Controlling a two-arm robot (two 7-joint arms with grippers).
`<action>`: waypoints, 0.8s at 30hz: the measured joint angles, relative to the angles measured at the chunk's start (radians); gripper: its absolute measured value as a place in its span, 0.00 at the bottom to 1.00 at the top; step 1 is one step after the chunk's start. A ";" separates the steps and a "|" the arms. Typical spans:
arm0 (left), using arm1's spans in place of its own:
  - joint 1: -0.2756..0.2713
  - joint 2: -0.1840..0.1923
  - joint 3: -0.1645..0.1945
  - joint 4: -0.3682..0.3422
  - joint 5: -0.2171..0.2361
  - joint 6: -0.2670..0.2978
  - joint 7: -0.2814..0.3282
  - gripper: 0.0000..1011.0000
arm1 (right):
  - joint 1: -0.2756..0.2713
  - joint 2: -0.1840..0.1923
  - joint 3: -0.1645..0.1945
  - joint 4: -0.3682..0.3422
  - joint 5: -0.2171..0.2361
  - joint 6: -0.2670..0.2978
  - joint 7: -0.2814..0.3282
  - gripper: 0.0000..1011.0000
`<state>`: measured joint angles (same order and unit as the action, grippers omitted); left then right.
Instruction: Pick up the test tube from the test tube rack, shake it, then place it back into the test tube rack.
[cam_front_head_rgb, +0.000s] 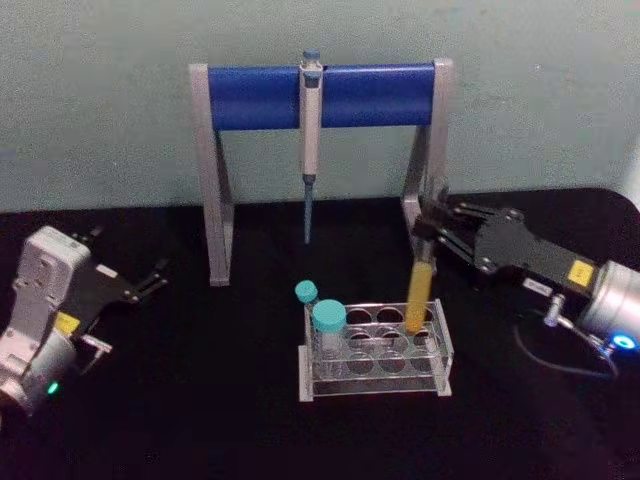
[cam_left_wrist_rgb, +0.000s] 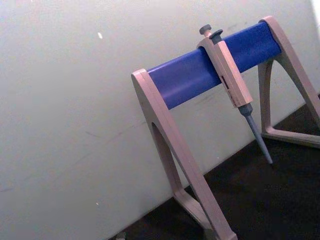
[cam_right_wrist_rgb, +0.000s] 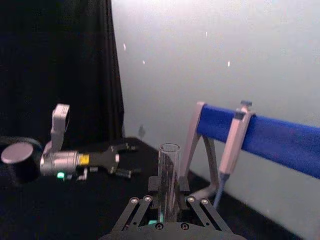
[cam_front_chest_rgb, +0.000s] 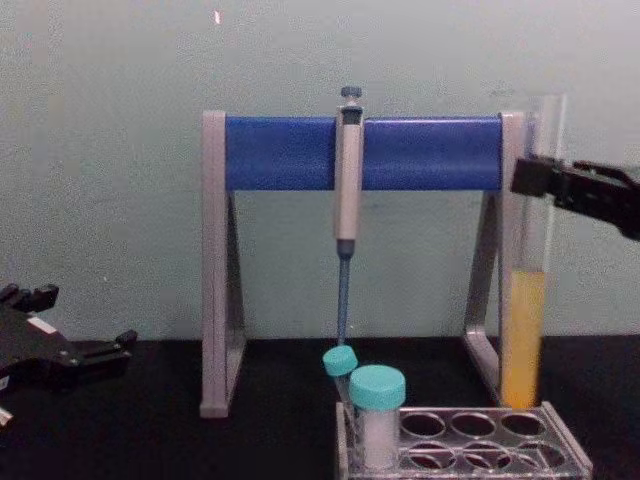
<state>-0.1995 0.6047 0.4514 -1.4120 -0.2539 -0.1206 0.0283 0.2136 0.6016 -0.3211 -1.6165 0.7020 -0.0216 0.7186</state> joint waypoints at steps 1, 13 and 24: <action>0.000 0.000 0.000 0.000 0.000 0.000 0.000 0.99 | -0.009 0.018 0.004 -0.010 0.001 0.004 0.000 0.23; 0.000 0.000 0.000 0.000 0.000 0.000 0.000 0.99 | -0.047 0.089 0.026 -0.048 -0.068 -0.017 -0.121 0.23; 0.000 0.000 0.000 0.000 0.000 0.000 0.000 0.99 | 0.016 0.010 -0.008 0.011 -0.189 -0.022 -0.216 0.23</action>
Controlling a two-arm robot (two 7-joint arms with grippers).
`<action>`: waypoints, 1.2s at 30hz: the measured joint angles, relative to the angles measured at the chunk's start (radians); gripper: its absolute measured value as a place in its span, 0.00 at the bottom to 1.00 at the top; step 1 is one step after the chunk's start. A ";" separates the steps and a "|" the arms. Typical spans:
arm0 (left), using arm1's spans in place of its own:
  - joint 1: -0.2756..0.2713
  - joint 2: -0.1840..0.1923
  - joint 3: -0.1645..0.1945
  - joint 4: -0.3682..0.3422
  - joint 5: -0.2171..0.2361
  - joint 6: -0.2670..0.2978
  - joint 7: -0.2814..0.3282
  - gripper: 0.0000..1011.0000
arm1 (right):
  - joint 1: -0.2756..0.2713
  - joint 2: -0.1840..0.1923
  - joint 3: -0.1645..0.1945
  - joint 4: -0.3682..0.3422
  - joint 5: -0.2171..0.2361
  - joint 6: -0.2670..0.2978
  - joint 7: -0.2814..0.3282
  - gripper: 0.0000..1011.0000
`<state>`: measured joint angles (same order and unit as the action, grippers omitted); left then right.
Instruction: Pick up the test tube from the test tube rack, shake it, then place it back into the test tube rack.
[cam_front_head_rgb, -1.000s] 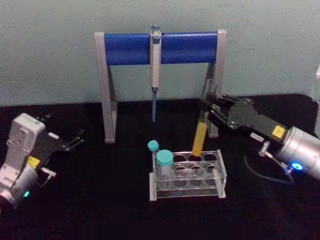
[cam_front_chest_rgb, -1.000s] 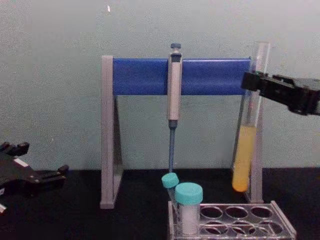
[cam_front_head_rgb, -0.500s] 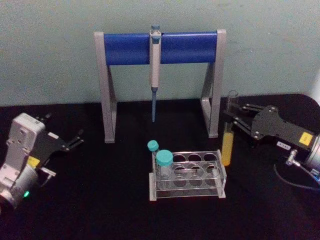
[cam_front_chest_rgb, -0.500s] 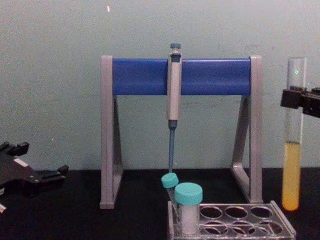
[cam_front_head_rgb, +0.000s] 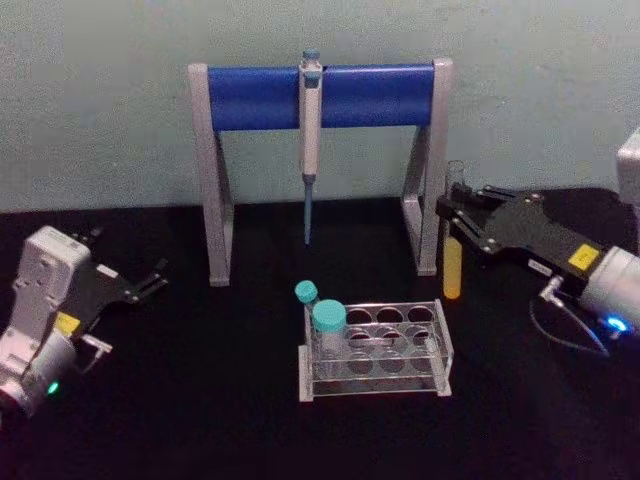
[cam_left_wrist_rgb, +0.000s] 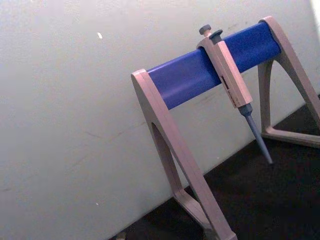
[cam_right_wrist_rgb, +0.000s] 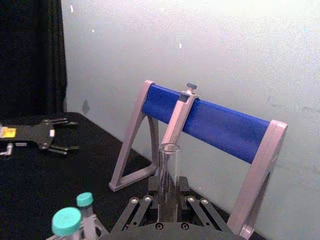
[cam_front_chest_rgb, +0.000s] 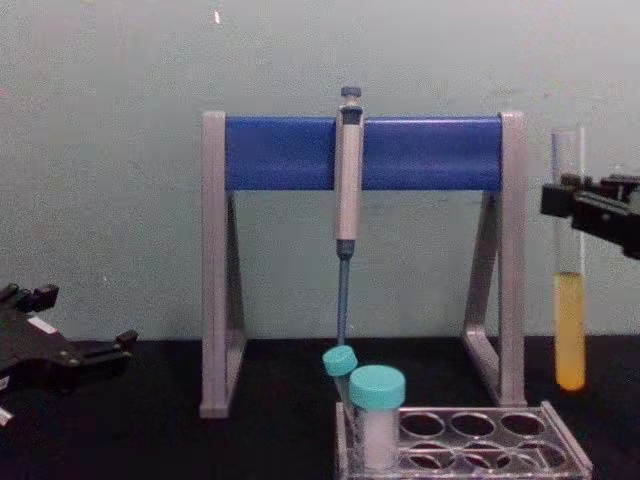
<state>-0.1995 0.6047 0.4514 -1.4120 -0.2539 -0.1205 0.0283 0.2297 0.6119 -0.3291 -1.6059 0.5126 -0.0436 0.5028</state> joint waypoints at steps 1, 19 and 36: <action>0.000 0.000 0.000 0.000 0.000 0.000 0.000 0.99 | 0.006 -0.006 -0.002 0.006 -0.007 0.000 -0.002 0.23; 0.000 0.000 0.000 0.000 0.000 0.000 0.000 0.99 | 0.116 -0.112 -0.068 0.118 0.007 0.003 0.100 0.23; 0.000 0.000 0.000 0.000 0.000 0.000 0.000 0.99 | 0.051 0.016 -0.051 0.019 0.167 0.066 0.215 0.23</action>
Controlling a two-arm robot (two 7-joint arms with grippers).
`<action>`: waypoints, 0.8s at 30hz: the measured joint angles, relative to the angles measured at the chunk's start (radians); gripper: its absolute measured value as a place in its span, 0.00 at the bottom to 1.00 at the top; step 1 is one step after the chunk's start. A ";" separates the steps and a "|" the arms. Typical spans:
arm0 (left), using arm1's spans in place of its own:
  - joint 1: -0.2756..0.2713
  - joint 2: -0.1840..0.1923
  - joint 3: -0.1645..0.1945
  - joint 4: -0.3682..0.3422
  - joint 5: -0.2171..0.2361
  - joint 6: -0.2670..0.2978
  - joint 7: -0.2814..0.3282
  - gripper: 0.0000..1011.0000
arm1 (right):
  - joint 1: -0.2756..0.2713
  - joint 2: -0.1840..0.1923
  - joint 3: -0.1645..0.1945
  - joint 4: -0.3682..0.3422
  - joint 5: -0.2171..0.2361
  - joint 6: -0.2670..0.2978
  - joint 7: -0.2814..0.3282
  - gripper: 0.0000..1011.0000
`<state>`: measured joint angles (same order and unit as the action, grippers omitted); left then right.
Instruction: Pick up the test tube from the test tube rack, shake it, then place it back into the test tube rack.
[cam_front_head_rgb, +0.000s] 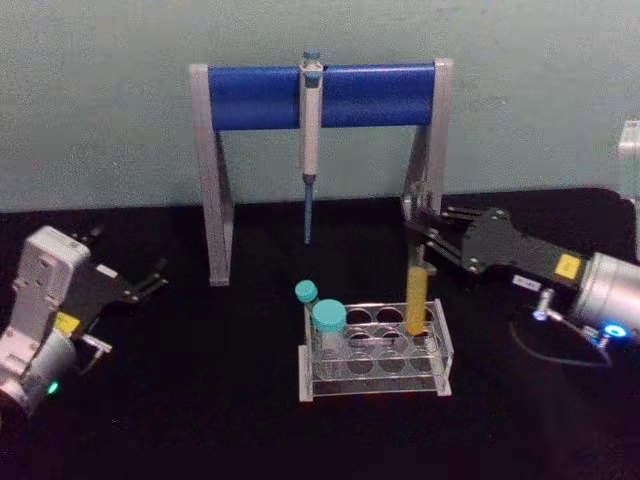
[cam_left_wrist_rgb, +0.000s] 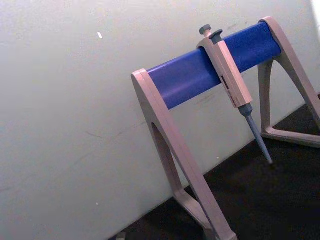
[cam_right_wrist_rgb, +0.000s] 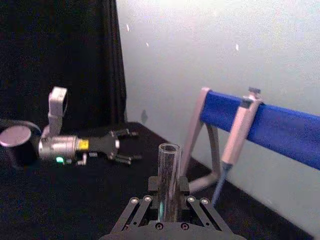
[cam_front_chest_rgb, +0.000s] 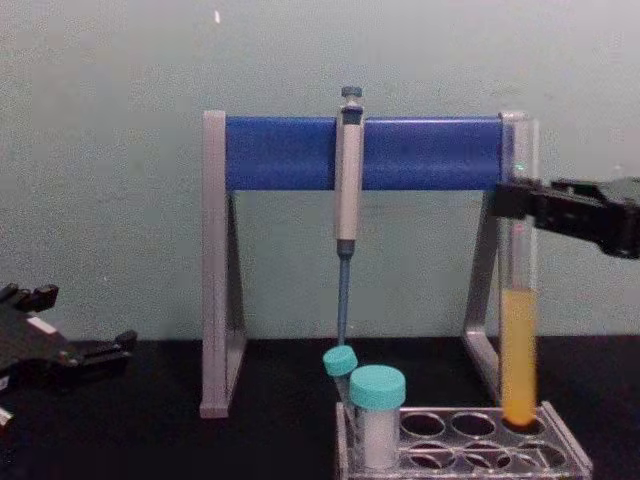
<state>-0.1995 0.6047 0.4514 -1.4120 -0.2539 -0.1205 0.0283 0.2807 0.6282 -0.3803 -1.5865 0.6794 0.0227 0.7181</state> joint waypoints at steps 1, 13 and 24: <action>0.000 0.000 0.000 0.000 0.000 0.000 0.000 0.99 | -0.002 0.008 0.002 -0.004 0.000 0.002 -0.002 0.23; 0.000 0.000 0.000 0.000 0.000 0.000 0.000 0.99 | -0.016 0.048 0.026 -0.011 -0.061 -0.027 -0.130 0.23; 0.000 0.000 0.000 0.000 0.000 0.000 0.000 0.99 | 0.011 -0.052 0.029 0.037 -0.143 -0.103 -0.207 0.23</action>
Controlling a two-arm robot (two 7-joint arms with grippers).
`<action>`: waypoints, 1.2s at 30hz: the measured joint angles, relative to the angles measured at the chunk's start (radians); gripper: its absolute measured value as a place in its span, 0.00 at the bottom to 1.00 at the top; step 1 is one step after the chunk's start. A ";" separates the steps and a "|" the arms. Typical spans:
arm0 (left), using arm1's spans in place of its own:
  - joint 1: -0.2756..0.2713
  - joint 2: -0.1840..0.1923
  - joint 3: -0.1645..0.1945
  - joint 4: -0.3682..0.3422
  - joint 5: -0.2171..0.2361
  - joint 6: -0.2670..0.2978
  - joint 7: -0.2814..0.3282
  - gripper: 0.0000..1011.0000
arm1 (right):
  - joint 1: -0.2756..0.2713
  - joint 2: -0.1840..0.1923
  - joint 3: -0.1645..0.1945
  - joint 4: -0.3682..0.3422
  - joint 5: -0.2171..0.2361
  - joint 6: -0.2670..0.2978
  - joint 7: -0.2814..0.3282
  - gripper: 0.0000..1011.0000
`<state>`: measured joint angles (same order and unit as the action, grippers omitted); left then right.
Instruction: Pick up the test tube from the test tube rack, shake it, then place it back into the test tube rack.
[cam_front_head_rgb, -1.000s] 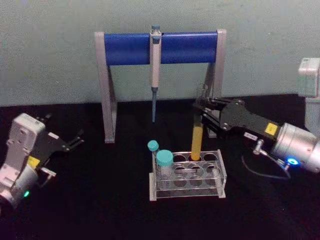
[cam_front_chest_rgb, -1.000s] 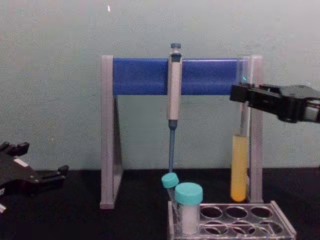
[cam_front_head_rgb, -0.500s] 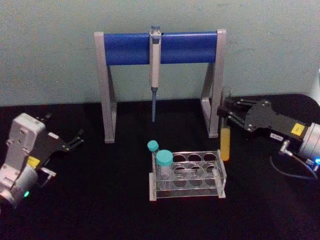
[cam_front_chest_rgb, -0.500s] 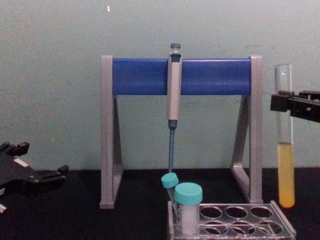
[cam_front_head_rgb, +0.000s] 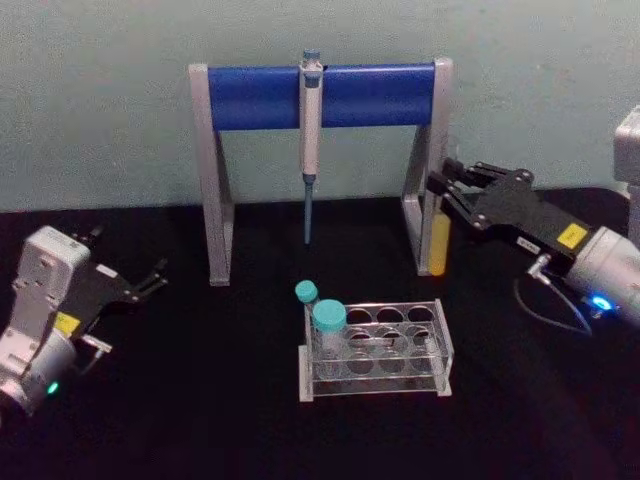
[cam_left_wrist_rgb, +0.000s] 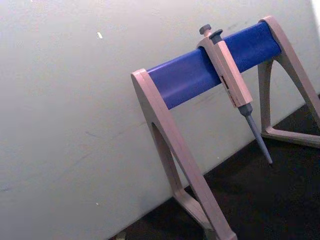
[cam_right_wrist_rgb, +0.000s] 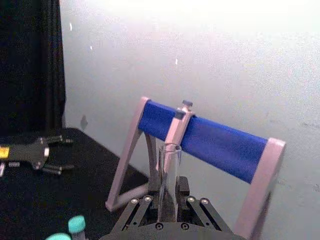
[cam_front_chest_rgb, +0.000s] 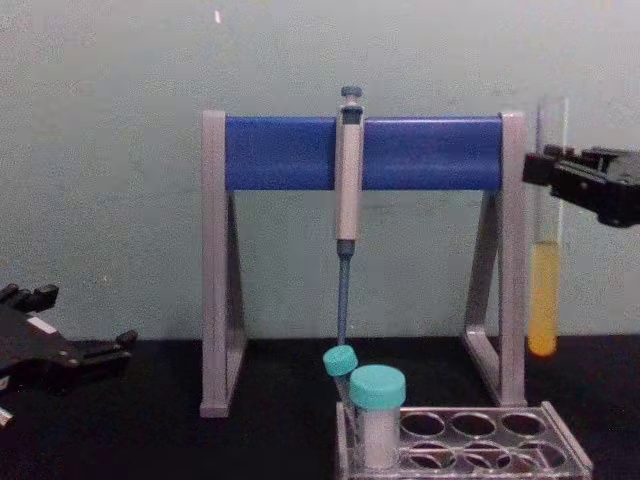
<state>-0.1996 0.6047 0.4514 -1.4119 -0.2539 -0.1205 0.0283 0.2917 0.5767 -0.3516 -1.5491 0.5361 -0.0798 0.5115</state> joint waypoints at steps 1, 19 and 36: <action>0.000 0.000 0.000 0.000 0.000 0.000 0.000 0.99 | 0.005 -0.015 0.000 0.008 0.000 -0.006 0.001 0.23; 0.000 0.000 0.000 0.000 0.000 0.000 0.000 0.99 | 0.038 -0.053 -0.047 0.043 0.099 -0.011 0.186 0.23; 0.000 0.000 0.000 0.000 0.000 0.000 0.000 0.99 | 0.029 -0.004 -0.060 0.045 0.105 -0.035 0.190 0.23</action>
<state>-0.1995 0.6047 0.4514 -1.4120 -0.2539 -0.1206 0.0282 0.3211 0.5729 -0.4115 -1.5044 0.6410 -0.1146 0.7014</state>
